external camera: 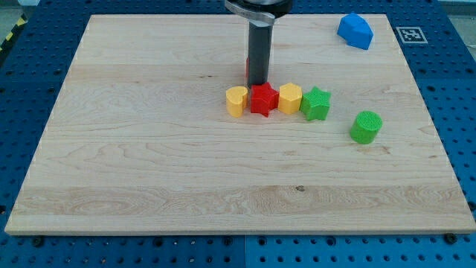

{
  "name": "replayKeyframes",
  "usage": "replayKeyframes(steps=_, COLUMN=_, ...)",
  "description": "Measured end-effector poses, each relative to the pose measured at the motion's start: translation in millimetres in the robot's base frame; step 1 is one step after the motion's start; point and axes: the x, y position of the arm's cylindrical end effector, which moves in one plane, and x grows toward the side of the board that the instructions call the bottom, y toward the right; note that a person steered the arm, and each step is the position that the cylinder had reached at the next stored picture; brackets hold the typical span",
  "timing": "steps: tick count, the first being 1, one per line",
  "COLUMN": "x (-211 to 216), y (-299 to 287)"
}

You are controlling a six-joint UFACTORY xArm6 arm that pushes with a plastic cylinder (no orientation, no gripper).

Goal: Push the red circle towards the cube

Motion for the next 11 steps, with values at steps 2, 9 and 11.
replayKeyframes(steps=2, x=-15, y=-15)
replayKeyframes(steps=9, x=-60, y=34)
replayKeyframes(steps=11, x=-74, y=68)
